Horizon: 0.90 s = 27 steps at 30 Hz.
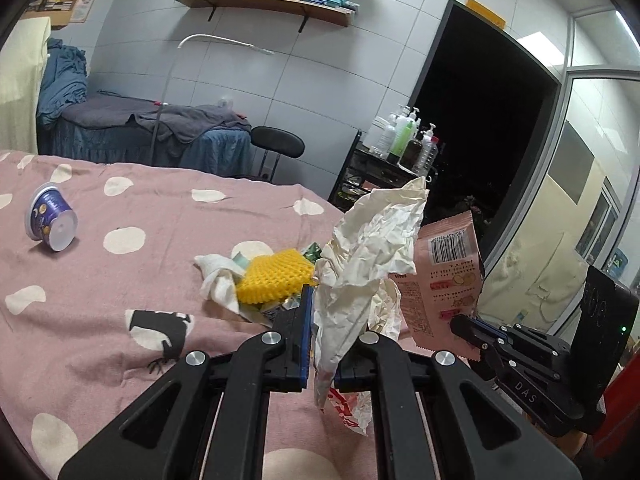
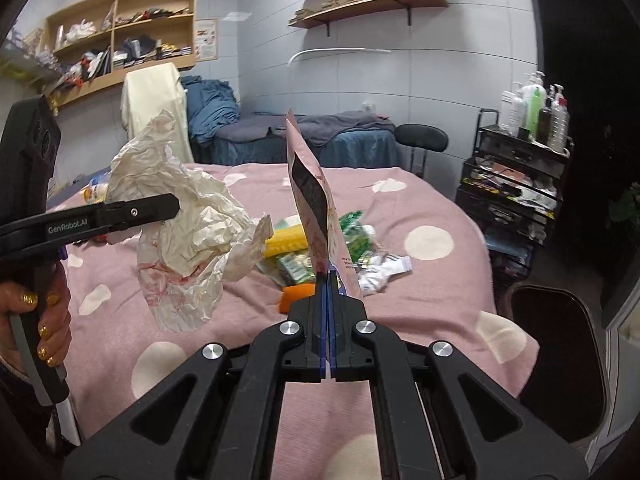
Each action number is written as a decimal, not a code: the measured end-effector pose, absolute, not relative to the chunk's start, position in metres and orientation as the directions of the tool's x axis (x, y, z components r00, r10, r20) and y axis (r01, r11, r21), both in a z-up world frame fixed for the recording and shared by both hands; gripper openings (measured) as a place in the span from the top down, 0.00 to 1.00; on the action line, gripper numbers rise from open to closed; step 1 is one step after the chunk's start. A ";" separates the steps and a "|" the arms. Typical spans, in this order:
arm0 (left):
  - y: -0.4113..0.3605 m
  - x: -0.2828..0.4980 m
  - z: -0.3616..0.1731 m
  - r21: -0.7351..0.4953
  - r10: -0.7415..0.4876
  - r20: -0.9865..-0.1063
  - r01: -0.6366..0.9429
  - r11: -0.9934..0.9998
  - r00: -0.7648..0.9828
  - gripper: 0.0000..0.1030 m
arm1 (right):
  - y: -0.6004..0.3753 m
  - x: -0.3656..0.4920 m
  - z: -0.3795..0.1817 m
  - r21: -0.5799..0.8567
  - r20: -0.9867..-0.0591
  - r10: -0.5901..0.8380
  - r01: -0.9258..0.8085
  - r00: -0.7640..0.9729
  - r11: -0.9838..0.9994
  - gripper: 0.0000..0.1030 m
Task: Collect trash
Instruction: 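Carry the pink snack bag over the bin and open the right tool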
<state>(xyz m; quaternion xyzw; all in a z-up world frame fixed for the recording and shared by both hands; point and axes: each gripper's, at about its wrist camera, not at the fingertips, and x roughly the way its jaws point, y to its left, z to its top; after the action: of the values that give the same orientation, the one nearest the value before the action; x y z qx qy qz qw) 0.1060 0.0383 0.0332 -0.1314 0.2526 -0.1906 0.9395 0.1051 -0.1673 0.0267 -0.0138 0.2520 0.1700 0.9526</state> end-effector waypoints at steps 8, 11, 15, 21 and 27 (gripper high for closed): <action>-0.014 0.119 0.036 -0.318 -0.517 -0.415 0.413 0.853 0.749 0.92 | -0.224 0.102 0.028 0.093 -0.475 0.202 -0.179 0.857 0.979 0.98; -0.030 0.123 0.035 -0.317 -0.550 -0.418 0.451 0.834 0.723 0.92 | -0.247 0.100 0.026 0.106 -0.477 0.154 -0.117 0.865 0.987 0.98; -0.052 0.128 0.036 -0.305 -0.584 -0.416 0.498 0.812 0.697 0.92 | -0.277 0.098 0.021 0.119 -0.485 0.087 -0.033 0.870 0.992 0.98; -0.086 0.130 0.036 -0.288 -0.630 -0.422 0.563 0.775 0.652 0.92 | -0.314 0.098 0.013 0.117 -0.499 -0.007 0.075 0.867 0.990 0.98; -0.114 0.131 0.030 -0.297 -0.671 -0.440 0.608 0.736 0.598 0.92 | -0.352 0.108 -0.002 0.118 -0.537 -0.088 0.179 0.839 0.977 0.98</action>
<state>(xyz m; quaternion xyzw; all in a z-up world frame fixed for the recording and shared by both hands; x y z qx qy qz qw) 0.1311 -0.1139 0.0296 -0.0582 0.2699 -0.3583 0.8918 0.1082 -0.3516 -0.0022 0.0819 0.2753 -0.0699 0.9553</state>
